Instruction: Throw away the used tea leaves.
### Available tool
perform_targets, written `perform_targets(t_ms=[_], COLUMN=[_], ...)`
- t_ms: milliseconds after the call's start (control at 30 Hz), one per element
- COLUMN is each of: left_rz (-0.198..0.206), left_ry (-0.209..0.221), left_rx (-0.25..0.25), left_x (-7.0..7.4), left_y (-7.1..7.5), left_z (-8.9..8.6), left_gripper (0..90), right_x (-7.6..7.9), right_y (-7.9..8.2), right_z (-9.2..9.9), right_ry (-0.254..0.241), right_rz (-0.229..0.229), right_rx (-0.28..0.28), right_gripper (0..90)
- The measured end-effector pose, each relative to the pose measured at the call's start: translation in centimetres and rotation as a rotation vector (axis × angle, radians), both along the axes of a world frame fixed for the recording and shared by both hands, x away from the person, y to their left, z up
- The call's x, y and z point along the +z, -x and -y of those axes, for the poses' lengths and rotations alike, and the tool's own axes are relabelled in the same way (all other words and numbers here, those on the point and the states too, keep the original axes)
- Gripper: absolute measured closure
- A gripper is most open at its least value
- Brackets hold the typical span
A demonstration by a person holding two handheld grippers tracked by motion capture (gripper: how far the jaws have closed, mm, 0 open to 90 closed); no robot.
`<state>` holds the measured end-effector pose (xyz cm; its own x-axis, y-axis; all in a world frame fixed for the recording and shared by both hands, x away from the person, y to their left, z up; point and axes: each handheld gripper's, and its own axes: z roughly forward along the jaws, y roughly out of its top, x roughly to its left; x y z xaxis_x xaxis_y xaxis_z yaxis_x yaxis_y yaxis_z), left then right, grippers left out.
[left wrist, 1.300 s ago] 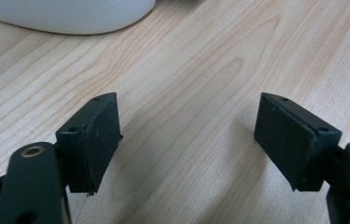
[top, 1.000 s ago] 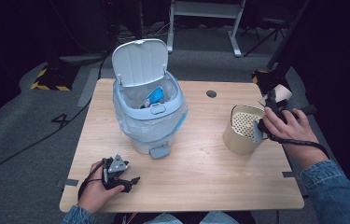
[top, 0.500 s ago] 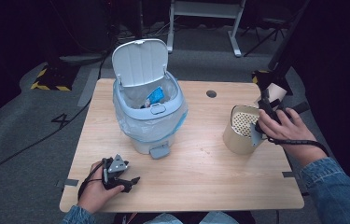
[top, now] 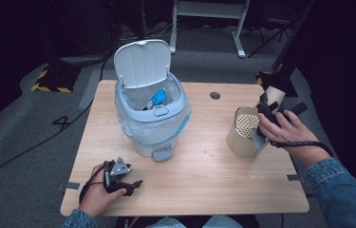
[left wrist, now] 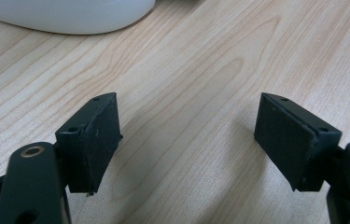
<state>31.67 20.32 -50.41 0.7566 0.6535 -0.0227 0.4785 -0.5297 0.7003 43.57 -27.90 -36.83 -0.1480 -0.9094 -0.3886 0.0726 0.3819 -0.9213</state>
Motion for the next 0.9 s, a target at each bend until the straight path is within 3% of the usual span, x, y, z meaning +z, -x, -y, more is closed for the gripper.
perform_targets(t_ms=[67,100,133,167,200,267,300,533,600,700,733,767,833,900], left_rz=[0.0,0.0,0.0,0.0,0.001,0.003,0.003,0.001,0.002,0.003,0.003,0.003,0.001,0.001], left_ry=[0.0,0.0,0.0,0.0,-0.001,-0.002,-0.002,-0.002,-0.002,-0.002,-0.002,-0.002,0.0,0.0], left_rx=[0.0,0.0,0.0,0.0,0.0,-0.004,-0.004,-0.006,-0.005,-0.005,-0.006,-0.006,-0.005,-0.004], left_x=[0.0,0.0,0.0,0.0,0.0,0.0,0.0,0.0,0.0,0.0,0.0,0.0,0.0,0.0], left_y=[0.0,0.0,0.0,0.0,0.0,0.0,0.0,0.0,0.0,0.0,0.0,0.0,0.1,0.1], left_z=[0.0,0.0,0.0,0.0,0.0,0.0,0.0,0.0,0.0,0.0,0.0,0.0,0.0,0.0], left_gripper=[22.9,22.9,22.9,22.9,22.9,22.9,22.9,22.9,22.9,23.0,23.0,23.0,23.0,23.0], right_x=[-0.3,0.0,0.2,-0.3,-0.6,-0.3,-0.4,0.0,0.6,1.5,1.7,1.9,2.3,2.9], right_y=[0.1,0.1,0.0,0.1,0.2,0.1,0.1,0.2,0.1,-0.1,-0.2,-0.3,-0.2,-0.3], right_z=[-0.1,-0.1,0.0,0.0,0.1,0.1,0.2,0.1,0.1,0.4,0.5,0.8,1.2,1.7], right_ry=[0.03,0.011,-0.016,0.024,0.025,0.016,0.006,-0.014,-0.09,-0.247,-0.323,-0.431,-0.517,-0.649], right_rz=[-0.031,-0.024,0.017,0.0,-0.059,-0.018,-0.043,-0.029,-0.033,-0.048,-0.07,-0.089,-0.08,-0.113], right_rx=[0.022,0.029,0.012,0.009,0.043,0.016,0.029,0.036,0.028,0.005,-0.012,-0.02,-0.034,-0.053], right_gripper=[32.4,32.3,32.3,32.4,32.4,32.4,32.4,32.1,31.9,31.5,31.4,31.3,31.3,31.3])
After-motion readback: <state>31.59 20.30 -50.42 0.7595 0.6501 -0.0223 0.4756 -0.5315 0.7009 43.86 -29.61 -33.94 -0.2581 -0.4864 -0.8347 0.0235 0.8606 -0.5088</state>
